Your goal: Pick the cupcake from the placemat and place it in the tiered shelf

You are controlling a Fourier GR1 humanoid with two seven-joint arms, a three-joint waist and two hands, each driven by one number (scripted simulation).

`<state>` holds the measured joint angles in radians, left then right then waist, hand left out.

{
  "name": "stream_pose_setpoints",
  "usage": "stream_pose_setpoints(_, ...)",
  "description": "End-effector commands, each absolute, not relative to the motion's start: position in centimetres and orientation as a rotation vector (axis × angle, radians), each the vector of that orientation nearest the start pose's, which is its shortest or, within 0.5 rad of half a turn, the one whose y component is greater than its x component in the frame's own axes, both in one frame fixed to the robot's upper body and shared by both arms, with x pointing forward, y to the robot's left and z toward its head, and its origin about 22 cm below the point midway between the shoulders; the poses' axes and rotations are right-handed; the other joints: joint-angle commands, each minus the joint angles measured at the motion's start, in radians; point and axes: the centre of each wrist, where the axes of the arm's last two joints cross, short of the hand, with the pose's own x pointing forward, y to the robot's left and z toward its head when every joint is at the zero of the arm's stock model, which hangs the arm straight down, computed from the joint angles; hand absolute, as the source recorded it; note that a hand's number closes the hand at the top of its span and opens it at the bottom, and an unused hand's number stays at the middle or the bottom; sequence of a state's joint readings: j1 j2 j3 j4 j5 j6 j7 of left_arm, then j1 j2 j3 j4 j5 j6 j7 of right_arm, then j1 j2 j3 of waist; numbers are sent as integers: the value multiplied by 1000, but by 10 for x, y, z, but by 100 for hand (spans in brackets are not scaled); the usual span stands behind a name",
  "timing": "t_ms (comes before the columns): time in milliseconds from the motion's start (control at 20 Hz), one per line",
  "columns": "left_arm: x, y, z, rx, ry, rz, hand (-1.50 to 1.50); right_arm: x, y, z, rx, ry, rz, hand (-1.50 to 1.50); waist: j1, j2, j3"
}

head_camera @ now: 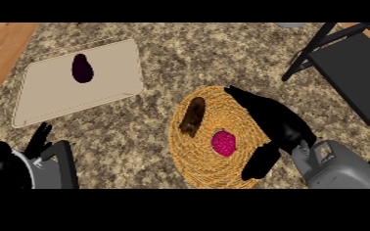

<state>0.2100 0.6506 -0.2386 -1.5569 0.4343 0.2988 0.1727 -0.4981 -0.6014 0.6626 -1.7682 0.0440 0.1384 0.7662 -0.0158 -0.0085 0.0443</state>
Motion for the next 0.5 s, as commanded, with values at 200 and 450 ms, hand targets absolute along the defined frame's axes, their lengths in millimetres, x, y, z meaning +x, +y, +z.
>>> stream_pose_setpoints(200,202,304,-12,123,-1113,60,0,258,-145,112,-470,-1101,1175,-150,-15,11,-47)
stream_pose_setpoints(450,210,300,-10,132,-1115,70,0,250,-133,101,-464,-1107,1176,-150,-21,15,-46)
